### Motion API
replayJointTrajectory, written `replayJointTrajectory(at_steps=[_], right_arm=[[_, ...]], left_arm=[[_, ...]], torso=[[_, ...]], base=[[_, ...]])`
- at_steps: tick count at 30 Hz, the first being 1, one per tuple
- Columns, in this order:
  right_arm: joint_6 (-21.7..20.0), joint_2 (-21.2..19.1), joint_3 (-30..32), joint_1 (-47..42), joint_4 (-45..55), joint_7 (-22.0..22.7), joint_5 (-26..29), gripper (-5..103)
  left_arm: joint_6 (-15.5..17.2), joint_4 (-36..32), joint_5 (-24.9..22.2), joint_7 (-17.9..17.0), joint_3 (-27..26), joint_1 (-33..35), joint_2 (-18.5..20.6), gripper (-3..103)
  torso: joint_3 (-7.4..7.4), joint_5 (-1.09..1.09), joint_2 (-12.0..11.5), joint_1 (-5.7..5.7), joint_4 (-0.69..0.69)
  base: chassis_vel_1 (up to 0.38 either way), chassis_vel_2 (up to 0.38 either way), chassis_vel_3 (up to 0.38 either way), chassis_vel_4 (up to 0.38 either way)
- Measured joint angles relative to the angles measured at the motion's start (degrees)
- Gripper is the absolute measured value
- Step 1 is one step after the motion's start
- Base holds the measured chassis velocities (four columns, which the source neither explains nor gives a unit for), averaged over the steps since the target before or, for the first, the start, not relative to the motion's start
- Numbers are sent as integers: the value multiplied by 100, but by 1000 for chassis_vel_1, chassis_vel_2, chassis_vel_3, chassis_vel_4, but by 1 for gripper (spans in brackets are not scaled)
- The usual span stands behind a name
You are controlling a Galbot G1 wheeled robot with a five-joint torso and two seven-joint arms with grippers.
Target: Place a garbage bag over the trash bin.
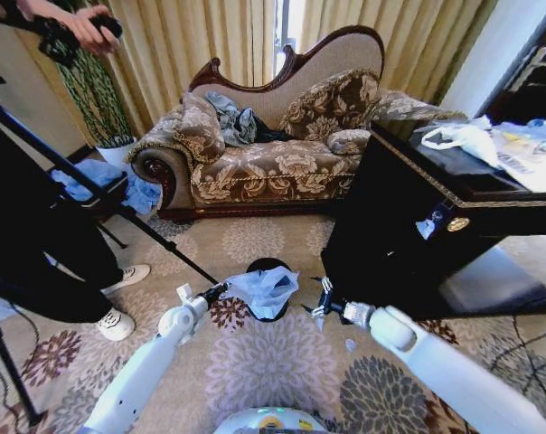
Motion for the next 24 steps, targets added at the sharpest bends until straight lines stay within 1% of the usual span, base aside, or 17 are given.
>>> replayJointTrajectory(at_steps=[2,4,5,8,9,11,12,13,15,16,17,18,19,20,22,23,24], right_arm=[[-168,171,-135,17,-24,479,923,100],[-405,310,-154,61,-52,792,1763,100],[-405,310,-154,61,-52,792,1763,100],[-784,316,-143,219,-55,1066,2976,100],[-784,316,-143,219,-55,1066,2976,100],[-1102,371,-150,331,-104,1403,3706,100],[-1102,371,-150,331,-104,1403,3706,100],[-1276,462,-131,357,-171,1589,4066,100],[-1524,587,-94,373,-246,1825,4598,100],[-1524,587,-94,373,-246,1825,4598,100],[-1654,665,-79,375,-274,1993,4960,100],[-1733,752,-63,376,-300,2117,5248,100],[-1733,752,-63,376,-300,2117,5248,100],[-1781,880,-33,378,-357,2250,5511,102],[-1801,1164,81,394,-542,2424,5876,97],[-1801,1164,81,394,-542,2424,5876,97],[-1805,1262,127,411,-604,2481,6021,93]], left_arm=[[-5,-5,20,-20,7,-2,-33,0],[-5,-18,21,-31,24,-17,-39,0],[-5,-18,21,-31,24,-17,-39,0],[-4,-31,13,-36,32,-34,-1,0],[-4,-31,13,-36,32,-34,-1,0],[-4,-32,8,-36,32,-36,21,0],[-4,-32,8,-36,32,-36,21,0],[-4,-32,6,-35,32,-36,25,0],[-4,-22,5,-34,36,-36,27,0],[-4,-22,5,-34,36,-36,27,0],[-5,-15,4,-33,38,-36,26,0],[-7,-8,3,-30,39,-38,22,0],[-7,-8,3,-30,39,-38,22,0],[-12,2,3,-29,40,-40,20,0],[-20,15,3,-28,48,-37,18,0],[-20,15,3,-28,48,-37,18,0],[-22,14,3,-24,51,-33,20,0]], torso=[[0,-5,0,0,1],[0,-1,0,0,-2],[0,-1,0,0,-2],[1,-5,0,0,-3],[1,-5,0,0,-3],[0,-5,0,0,-2],[0,-5,0,0,-2],[1,-3,0,0,-2],[1,-2,0,0,-2],[1,-2,0,0,-2],[1,-5,0,0,-3],[0,-4,0,0,-3],[0,-4,0,0,-3],[0,-3,0,0,-3],[1,-2,0,0,-2],[1,-2,0,0,-2],[1,-3,0,0,-2]], base=[[0,0,0,0],[0,0,0,0],[0,0,0,0],[0,0,0,0],[0,0,0,0],[0,0,0,0],[0,0,0,0],[0,0,0,0],[0,0,0,0],[0,0,0,0],[0,0,0,0],[0,0,0,0],[0,0,0,0],[0,0,0,0],[0,0,0,0],[0,0,0,0],[0,0,0,0]])
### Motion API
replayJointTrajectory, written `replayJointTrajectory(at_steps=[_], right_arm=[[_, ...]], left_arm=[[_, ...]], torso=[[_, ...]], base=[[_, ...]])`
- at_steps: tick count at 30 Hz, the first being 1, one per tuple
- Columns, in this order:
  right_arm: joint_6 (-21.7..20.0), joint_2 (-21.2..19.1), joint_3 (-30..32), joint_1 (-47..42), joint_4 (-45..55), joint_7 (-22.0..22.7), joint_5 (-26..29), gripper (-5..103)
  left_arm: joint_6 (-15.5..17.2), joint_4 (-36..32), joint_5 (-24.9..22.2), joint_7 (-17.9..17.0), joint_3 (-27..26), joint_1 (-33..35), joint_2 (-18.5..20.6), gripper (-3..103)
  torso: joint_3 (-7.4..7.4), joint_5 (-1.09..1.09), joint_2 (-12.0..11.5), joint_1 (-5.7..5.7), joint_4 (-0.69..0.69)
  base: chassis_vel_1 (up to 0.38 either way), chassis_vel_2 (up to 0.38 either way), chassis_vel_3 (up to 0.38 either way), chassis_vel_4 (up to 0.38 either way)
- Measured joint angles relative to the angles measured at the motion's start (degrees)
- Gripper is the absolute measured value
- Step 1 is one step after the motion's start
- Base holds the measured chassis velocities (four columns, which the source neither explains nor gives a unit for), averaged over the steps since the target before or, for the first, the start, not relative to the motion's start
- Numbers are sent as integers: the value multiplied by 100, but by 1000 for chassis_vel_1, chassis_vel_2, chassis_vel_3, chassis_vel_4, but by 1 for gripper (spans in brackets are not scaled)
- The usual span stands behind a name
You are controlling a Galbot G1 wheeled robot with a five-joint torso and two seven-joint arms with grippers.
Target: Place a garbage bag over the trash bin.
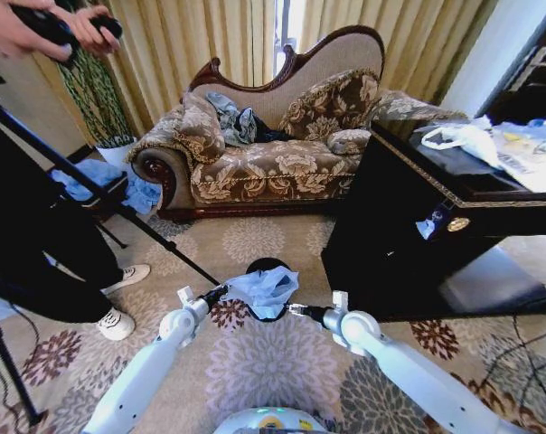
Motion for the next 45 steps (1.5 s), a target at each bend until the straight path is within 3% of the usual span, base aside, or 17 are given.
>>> replayJointTrajectory(at_steps=[1,2,3,5,7,9,10,13,18,22,24,26,38,45], right_arm=[[-6,75,43,16,-47,58,129,93],[-22,155,87,34,-93,115,223,83],[-22,155,87,34,-93,115,223,83],[-52,307,108,70,-252,162,205,72],[-52,342,94,76,-317,155,156,72],[-70,402,80,75,-371,146,127,61],[-70,402,80,75,-371,146,127,61],[-144,410,59,46,-370,134,54,44],[-183,344,44,-8,-293,162,44,34],[-190,386,33,-67,-265,184,25,13],[-190,408,25,-73,-285,184,0,13],[-183,485,-11,-81,-371,169,-124,2],[-159,711,-159,-6,-766,118,-610,0],[-172,918,-381,-19,-1088,12,-1216,0]], left_arm=[[-1,0,0,2,0,6,5,0],[-2,0,0,5,0,13,9,0],[-2,0,0,5,0,13,9,0],[-5,5,0,9,4,23,21,0],[-6,6,0,9,6,24,24,0],[-7,5,-1,10,7,23,30,0],[-7,5,-1,10,7,23,30,0],[-9,6,-1,11,9,20,45,0],[-13,-3,-2,11,4,31,47,0],[-24,-13,0,11,3,51,47,0],[-27,-13,2,11,4,53,47,0],[-37,-5,7,12,6,59,30,0],[-81,99,48,33,58,81,12,0],[-108,204,135,100,94,146,55,0]], torso=[[0,0,0,0,0],[0,-1,0,0,-1],[0,-1,0,0,-1],[0,1,0,0,1],[0,-1,0,0,1],[0,0,0,0,-1],[0,0,0,0,-1],[0,0,0,0,0],[0,0,0,0,-1],[0,-1,0,0,0],[0,0,0,0,0],[0,0,0,0,-1],[0,0,0,0,0],[0,0,0,0,0]], base=[[0,0,0,0],[0,0,0,0],[0,0,0,0],[0,0,0,0],[0,0,0,0],[0,0,0,0],[0,0,0,0],[0,0,0,0],[0,0,0,0],[0,0,0,0],[0,0,0,0],[0,0,0,0],[0,0,0,0],[0,0,0,0]])
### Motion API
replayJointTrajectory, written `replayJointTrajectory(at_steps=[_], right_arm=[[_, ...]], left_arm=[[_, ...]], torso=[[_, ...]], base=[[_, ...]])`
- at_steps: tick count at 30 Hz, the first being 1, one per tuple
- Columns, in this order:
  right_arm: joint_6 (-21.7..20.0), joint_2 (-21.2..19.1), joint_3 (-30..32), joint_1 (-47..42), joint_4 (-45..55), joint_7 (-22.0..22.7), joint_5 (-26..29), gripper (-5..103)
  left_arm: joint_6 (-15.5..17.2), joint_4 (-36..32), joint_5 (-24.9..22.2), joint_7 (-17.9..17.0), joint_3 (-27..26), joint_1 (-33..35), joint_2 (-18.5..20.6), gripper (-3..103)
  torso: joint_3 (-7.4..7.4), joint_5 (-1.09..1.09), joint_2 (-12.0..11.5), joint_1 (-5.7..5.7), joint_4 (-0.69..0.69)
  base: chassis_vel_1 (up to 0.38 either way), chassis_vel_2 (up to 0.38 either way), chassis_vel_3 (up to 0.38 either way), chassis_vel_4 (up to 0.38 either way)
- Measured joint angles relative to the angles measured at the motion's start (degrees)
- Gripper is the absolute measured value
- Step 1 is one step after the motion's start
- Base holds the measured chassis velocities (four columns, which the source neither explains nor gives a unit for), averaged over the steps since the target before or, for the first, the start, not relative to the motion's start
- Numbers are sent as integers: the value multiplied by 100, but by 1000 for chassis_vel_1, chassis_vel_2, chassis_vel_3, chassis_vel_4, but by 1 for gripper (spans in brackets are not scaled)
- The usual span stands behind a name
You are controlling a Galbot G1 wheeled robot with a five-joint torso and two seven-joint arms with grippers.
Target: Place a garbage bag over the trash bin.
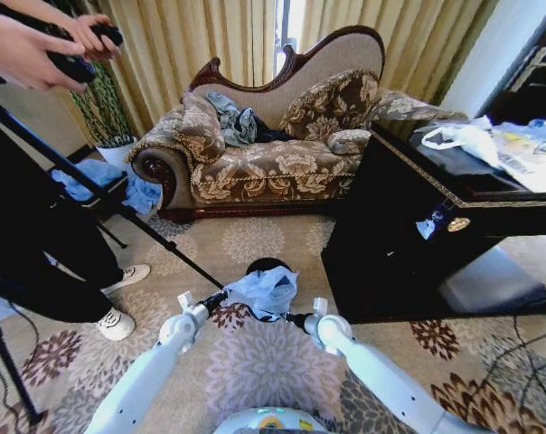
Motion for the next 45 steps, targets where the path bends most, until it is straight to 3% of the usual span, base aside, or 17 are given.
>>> replayJointTrajectory(at_steps=[12,25,30,35,39,41,44,45], right_arm=[[289,450,99,230,-814,-321,-834,0],[461,264,-25,367,-831,-475,-1874,0],[454,236,-18,360,-800,-451,-1970,0],[573,288,6,355,-858,-458,-2107,0],[654,218,41,267,-659,-478,-2204,-3],[652,147,56,235,-552,-510,-2221,2],[692,-31,67,139,-289,-596,-2357,18],[692,-31,67,139,-289,-596,-2357,18]], left_arm=[[-165,463,90,130,49,-222,-130,0],[-143,536,-172,121,48,-509,-53,0],[-88,525,-314,68,53,-541,5,0],[42,562,-768,-107,23,-600,16,-2],[180,455,-1113,-231,-61,-614,20,14],[196,417,-1169,-249,-72,-614,29,19],[243,267,-1314,-298,-108,-612,34,30],[243,267,-1314,-298,-108,-612,34,30]], torso=[[0,-1,0,0,0],[0,0,0,0,-1],[0,0,0,0,0],[0,0,0,0,0],[0,1,0,0,0],[0,-1,0,0,0],[0,0,0,0,0],[0,0,0,0,0]], base=[[0,0,0,0],[0,0,0,0],[0,0,0,0],[0,0,0,0],[0,0,0,0],[0,0,0,0],[0,0,0,0],[0,0,0,0]])
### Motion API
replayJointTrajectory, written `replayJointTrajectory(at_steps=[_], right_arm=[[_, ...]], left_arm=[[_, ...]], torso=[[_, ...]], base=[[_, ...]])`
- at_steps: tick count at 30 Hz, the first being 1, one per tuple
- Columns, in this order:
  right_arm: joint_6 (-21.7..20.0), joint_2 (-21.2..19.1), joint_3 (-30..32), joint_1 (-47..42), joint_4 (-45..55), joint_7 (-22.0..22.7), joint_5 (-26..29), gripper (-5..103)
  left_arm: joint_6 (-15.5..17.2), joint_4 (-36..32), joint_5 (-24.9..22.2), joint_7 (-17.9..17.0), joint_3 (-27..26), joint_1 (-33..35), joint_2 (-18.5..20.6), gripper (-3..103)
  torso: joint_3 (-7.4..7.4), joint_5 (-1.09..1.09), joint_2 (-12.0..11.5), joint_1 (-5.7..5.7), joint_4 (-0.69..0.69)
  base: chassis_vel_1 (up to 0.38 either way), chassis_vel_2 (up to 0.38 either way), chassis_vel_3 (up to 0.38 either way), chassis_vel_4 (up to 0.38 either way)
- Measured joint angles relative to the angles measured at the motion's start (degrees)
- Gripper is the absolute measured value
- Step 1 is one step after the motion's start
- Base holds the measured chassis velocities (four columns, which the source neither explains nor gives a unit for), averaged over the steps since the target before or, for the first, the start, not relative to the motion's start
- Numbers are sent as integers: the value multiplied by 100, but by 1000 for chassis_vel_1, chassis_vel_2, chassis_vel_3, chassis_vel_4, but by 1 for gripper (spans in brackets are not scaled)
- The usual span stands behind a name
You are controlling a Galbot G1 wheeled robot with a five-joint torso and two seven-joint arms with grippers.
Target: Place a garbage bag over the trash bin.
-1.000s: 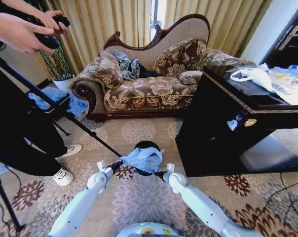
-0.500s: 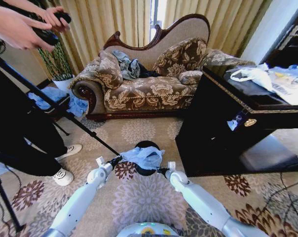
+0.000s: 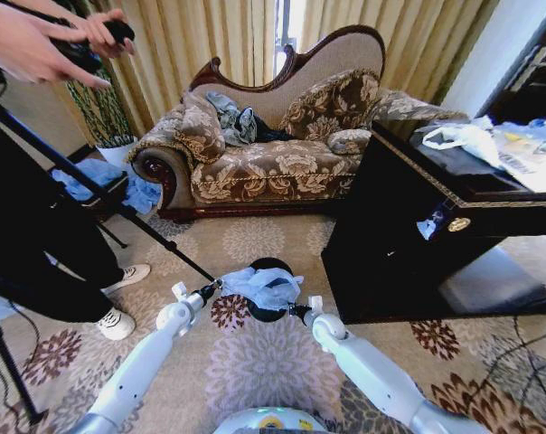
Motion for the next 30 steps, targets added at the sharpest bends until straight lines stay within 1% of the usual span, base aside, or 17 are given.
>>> replayJointTrajectory(at_steps=[3,4,5,6,7,8,12,14,16,17,20,21,22,25,26,29,30], right_arm=[[74,-128,63,-163,258,-1,-87,34],[74,-128,63,-163,258,-1,-87,34],[101,-164,112,-234,340,-11,-98,40],[115,-185,147,-277,386,-21,-102,40],[158,-212,224,-362,460,-32,-120,45],[158,-212,224,-362,460,-32,-120,45],[454,-376,662,-737,764,-194,-129,66],[537,-435,760,-808,838,-250,-125,66],[696,-567,935,-930,985,-368,-113,77],[696,-567,935,-930,985,-368,-113,77],[1142,-689,1057,-985,1123,-765,-286,93],[1142,-689,1057,-985,1123,-765,-286,93],[1346,-722,1056,-995,1139,-939,-463,98],[2189,-881,875,-1064,1146,-1646,-1259,100],[2189,-881,875,-1064,1146,-1646,-1259,100],[2825,-778,523,-1018,986,-2008,-1965,100],[2825,-778,523,-1018,986,-2008,-1965,100]], left_arm=[[58,-214,-35,-25,-15,45,58,46],[58,-214,-35,-25,-15,45,58,46],[75,-289,-35,-24,-20,66,106,51],[78,-317,-35,-24,-21,75,128,57],[79,-348,-35,-24,-23,87,165,57],[79,-348,-35,-24,-23,87,165,57],[64,-434,-34,-23,-52,96,261,79],[58,-450,-34,-23,-52,89,271,84],[38,-449,-9,-24,-44,36,275,94],[38,-449,-9,-24,-44,36,275,94],[-16,-416,61,-26,-69,15,273,100],[-16,-416,61,-26,-69,15,273,100],[-28,-403,84,-27,-85,22,275,100],[-56,-302,158,-23,-86,-2,269,100],[-56,-302,158,-23,-86,-2,269,100],[-80,-215,199,-13,-93,-55,217,100],[-80,-215,199,-13,-93,-55,217,100]], torso=[[0,0,0,0,0],[0,0,0,0,0],[0,1,0,0,0],[0,1,0,0,0],[0,0,0,0,1],[0,0,0,0,1],[0,1,0,0,0],[0,1,0,0,0],[0,-1,0,0,0],[0,-1,0,0,0],[0,-1,0,0,-1],[0,-1,0,0,-1],[0,2,0,0,1],[-1,-3,0,0,-1],[-1,-3,0,0,-1],[0,1,0,0,-1],[0,1,0,0,-1]], base=[[0,0,0,0],[0,0,0,0],[0,0,0,0],[0,0,0,0],[0,0,0,0],[0,0,0,0],[0,0,0,0],[0,0,0,0],[0,0,0,0],[0,0,0,0],[0,0,0,0],[0,0,0,0],[0,0,0,0],[0,0,0,0],[0,0,0,0],[0,0,0,0],[0,0,0,0]])
